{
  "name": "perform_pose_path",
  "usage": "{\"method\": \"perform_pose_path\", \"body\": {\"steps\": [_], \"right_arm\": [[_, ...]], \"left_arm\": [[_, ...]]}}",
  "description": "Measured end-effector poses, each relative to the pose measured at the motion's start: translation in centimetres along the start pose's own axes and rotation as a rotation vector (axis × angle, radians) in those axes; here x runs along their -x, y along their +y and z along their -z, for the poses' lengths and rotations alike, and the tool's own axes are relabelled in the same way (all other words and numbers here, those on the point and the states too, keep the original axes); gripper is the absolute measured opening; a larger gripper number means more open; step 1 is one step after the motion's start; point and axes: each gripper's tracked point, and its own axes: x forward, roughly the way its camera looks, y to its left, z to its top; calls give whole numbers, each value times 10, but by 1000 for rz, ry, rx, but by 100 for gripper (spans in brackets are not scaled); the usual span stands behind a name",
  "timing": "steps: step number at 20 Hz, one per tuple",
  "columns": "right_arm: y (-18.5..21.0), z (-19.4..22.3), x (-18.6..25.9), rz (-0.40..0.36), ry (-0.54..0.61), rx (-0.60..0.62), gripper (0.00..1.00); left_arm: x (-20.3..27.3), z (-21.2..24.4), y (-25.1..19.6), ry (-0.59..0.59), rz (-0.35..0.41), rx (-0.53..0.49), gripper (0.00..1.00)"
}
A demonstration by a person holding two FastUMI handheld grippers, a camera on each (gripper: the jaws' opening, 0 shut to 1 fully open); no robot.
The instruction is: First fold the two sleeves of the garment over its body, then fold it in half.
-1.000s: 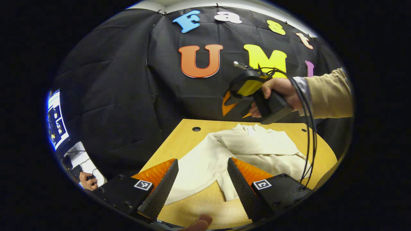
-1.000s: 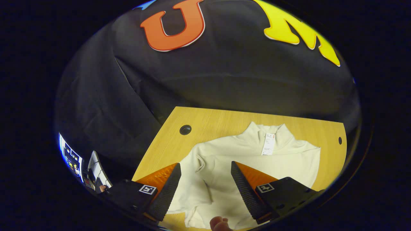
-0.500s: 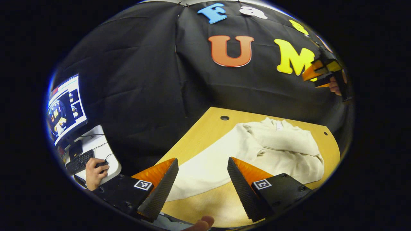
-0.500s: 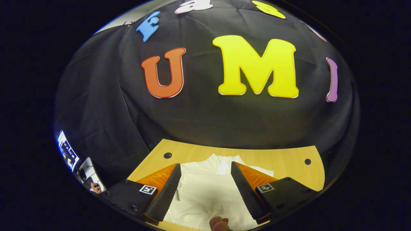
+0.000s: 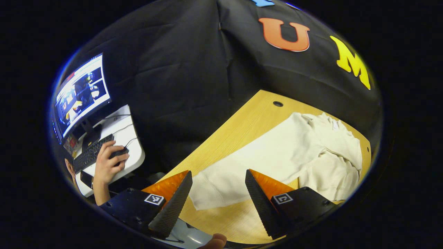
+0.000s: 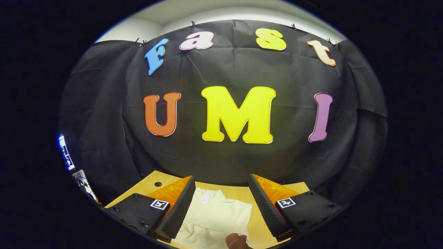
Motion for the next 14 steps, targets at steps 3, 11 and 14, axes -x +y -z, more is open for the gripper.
{"method": "perform_pose_path", "body": {"steps": [3,11,14], "right_arm": [[-14,-7,29,15,-50,36,96],[26,11,72,-75,-33,-7,96],[42,15,76,-112,-35,10,96]], "left_arm": [[-14,15,14,74,-58,59,98],[-36,56,37,299,-172,325,98],[-43,55,43,319,-194,359,98]]}}
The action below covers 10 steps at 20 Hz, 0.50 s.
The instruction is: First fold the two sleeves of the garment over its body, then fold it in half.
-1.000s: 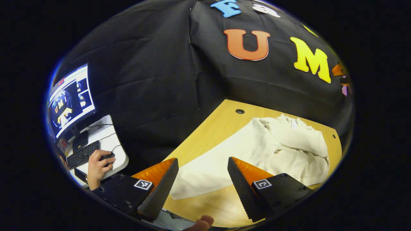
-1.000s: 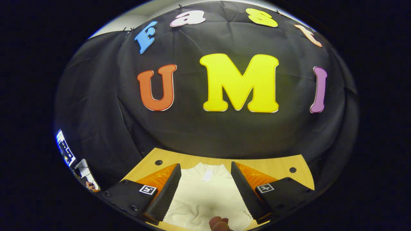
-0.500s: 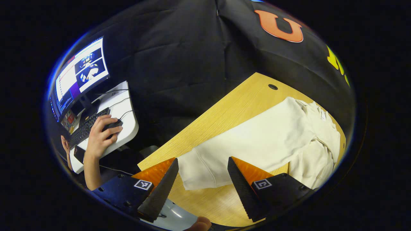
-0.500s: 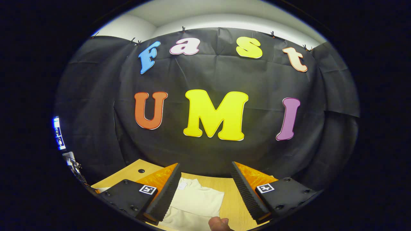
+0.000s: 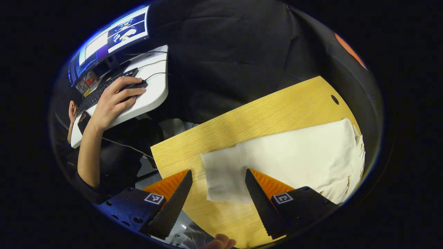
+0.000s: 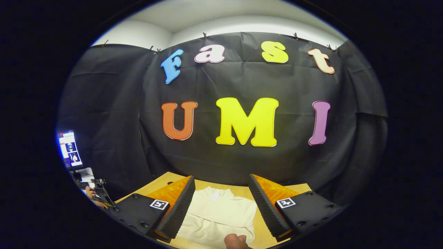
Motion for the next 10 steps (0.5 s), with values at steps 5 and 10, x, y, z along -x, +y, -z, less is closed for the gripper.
{"method": "perform_pose_path", "body": {"steps": [5,10], "right_arm": [[18,17,-3,-39,44,19,96],[21,24,-6,-51,69,14,96]], "left_arm": [[-10,-2,-5,40,14,5,97],[-11,-1,-9,81,27,39,88]]}}
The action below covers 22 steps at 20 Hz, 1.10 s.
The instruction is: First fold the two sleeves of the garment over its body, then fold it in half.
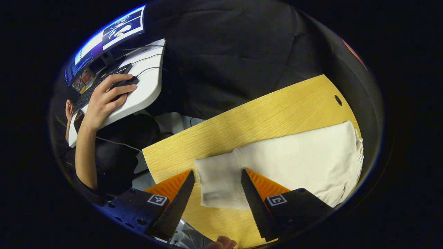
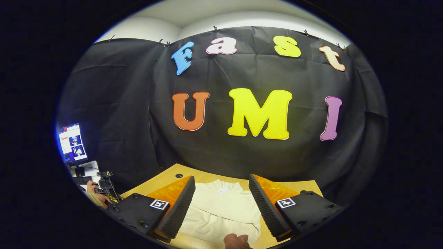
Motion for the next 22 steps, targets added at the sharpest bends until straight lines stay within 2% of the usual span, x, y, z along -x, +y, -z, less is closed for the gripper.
{"method": "perform_pose_path", "body": {"steps": [9,11,14,15,16,17,19,22], "right_arm": [[-6,9,4,-9,10,-21,96],[-11,9,6,-4,5,-34,96],[-17,13,11,-1,10,-49,96],[-18,15,13,0,10,-51,96],[-21,15,16,2,9,-54,96],[-23,17,18,4,9,-56,96],[-27,20,22,6,13,-61,96],[-30,23,27,6,17,-75,96]], "left_arm": [[-1,2,-4,59,8,7,85],[1,2,-9,70,21,11,79],[-2,3,-16,85,46,-22,56],[-3,2,-19,91,60,-27,42],[-2,3,-22,100,76,-27,38],[-2,3,-23,106,89,-25,27],[-1,3,-25,112,105,-10,16],[-1,2,-26,117,114,-21,10]]}}
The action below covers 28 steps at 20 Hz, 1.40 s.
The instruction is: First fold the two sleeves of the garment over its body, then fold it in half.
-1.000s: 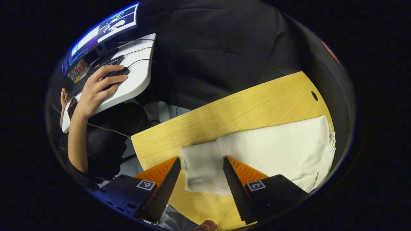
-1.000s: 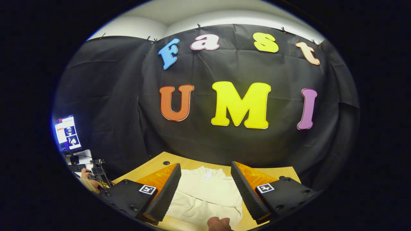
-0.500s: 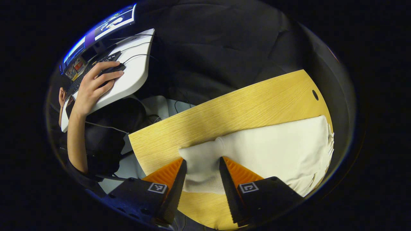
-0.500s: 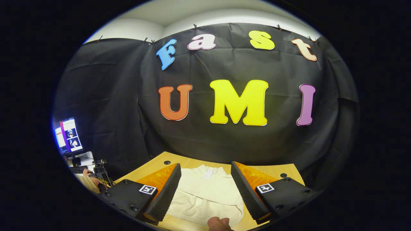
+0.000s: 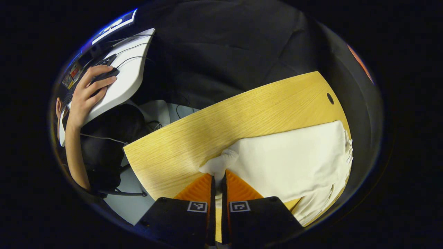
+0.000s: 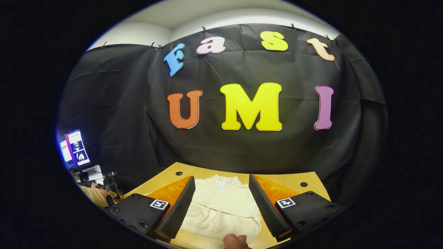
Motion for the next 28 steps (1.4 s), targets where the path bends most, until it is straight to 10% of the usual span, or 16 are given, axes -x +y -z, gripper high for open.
{"method": "perform_pose_path", "body": {"steps": [17,28], "right_arm": [[-25,2,14,-17,-4,-40,96],[-61,-1,19,11,-15,-66,96]], "left_arm": [[96,-56,-79,-168,85,-156,4],[161,-76,-224,-273,219,-315,0]]}}
